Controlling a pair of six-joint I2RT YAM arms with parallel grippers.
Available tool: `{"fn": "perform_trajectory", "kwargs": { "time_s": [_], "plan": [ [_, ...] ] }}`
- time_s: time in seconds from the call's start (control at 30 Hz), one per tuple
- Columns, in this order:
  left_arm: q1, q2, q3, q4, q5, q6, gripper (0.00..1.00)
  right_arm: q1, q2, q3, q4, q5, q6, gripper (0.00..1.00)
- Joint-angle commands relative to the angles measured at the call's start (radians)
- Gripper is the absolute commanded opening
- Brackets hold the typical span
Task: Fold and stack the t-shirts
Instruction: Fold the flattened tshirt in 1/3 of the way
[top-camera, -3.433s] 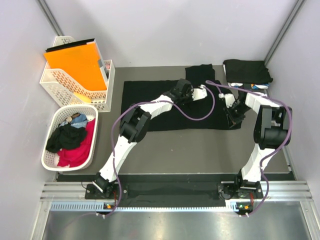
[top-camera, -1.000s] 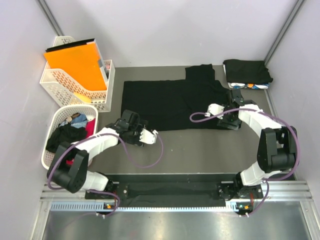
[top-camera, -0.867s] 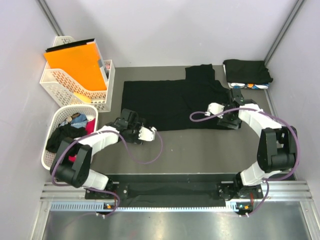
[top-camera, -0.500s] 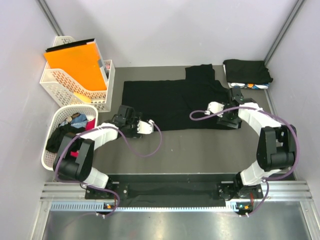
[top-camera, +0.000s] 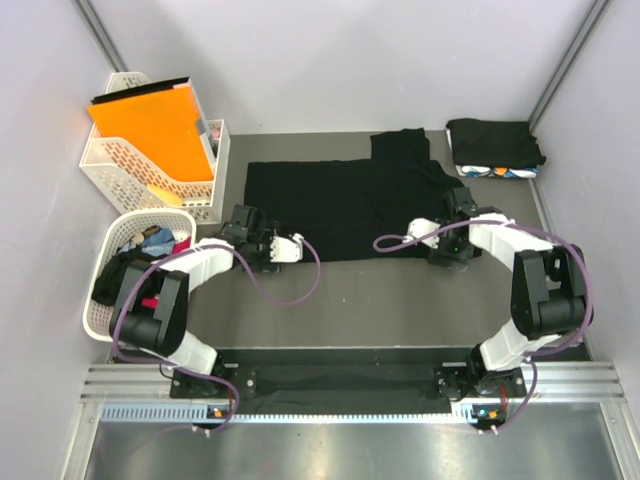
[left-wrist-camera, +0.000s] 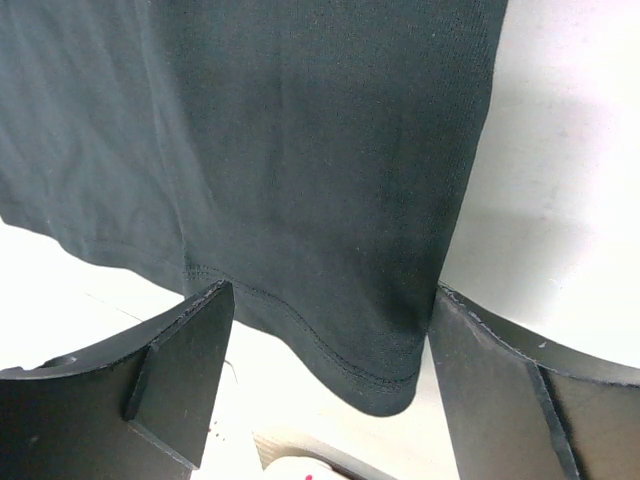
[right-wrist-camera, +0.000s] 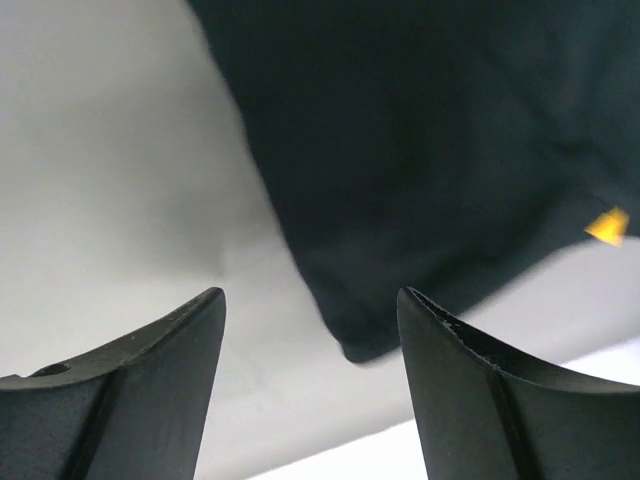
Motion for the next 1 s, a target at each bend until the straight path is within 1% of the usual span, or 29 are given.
{"fn": "perform_trajectory", "kwargs": {
  "time_s": [0.0,0.2,0.27,0.37,0.4,0.43,0.5,0.53,0.57,0.6,0.67,0.7,0.77,0.9,0.97],
  "plan": [
    [0.007,0.042,0.031,-0.088,0.039,0.008,0.81,0.035,0.027,-0.036,0.096,-0.001,0.029,0.70],
    [0.012,0.042,0.047,-0.108,0.039,0.018,0.80,0.037,0.067,-0.078,0.250,0.062,0.017,0.68],
    [0.015,0.033,0.047,-0.118,0.039,0.021,0.78,0.035,0.089,-0.073,0.280,0.074,0.010,0.67],
    [0.022,0.019,0.048,-0.144,0.040,0.025,0.61,0.032,0.110,-0.070,0.307,0.082,0.009,0.62],
    [0.029,0.016,0.048,-0.153,0.043,0.039,0.50,0.032,0.116,-0.072,0.317,0.080,0.007,0.60],
    [0.032,0.010,0.047,-0.171,0.043,0.045,0.31,0.029,0.119,-0.078,0.317,0.082,0.004,0.53],
    [0.042,0.004,0.043,-0.180,0.042,0.056,0.15,0.029,0.126,-0.089,0.318,0.083,-0.005,0.44],
    [0.045,0.001,0.043,-0.188,0.040,0.057,0.00,0.031,0.126,-0.098,0.311,0.086,-0.011,0.33],
    [0.055,-0.001,0.045,-0.193,0.039,0.057,0.00,0.031,0.124,-0.102,0.303,0.089,-0.013,0.28],
    [0.059,-0.002,0.053,-0.199,0.042,0.062,0.00,0.029,0.115,-0.109,0.291,0.089,-0.016,0.15],
    [0.073,-0.004,0.057,-0.219,0.050,0.070,0.00,0.027,0.098,-0.118,0.274,0.088,-0.029,0.03],
    [0.076,-0.004,0.060,-0.223,0.053,0.080,0.00,0.029,0.080,-0.121,0.249,0.088,-0.037,0.00],
    [0.090,-0.004,0.071,-0.248,0.057,0.091,0.00,0.029,0.055,-0.115,0.199,0.073,-0.060,0.00],
    [0.105,-0.008,0.086,-0.286,0.057,0.129,0.00,0.029,-0.017,-0.087,0.026,0.042,-0.085,0.00],
    [0.113,-0.017,0.089,-0.306,0.060,0.146,0.00,0.029,-0.048,-0.084,-0.033,0.021,-0.105,0.00]
  ]
}}
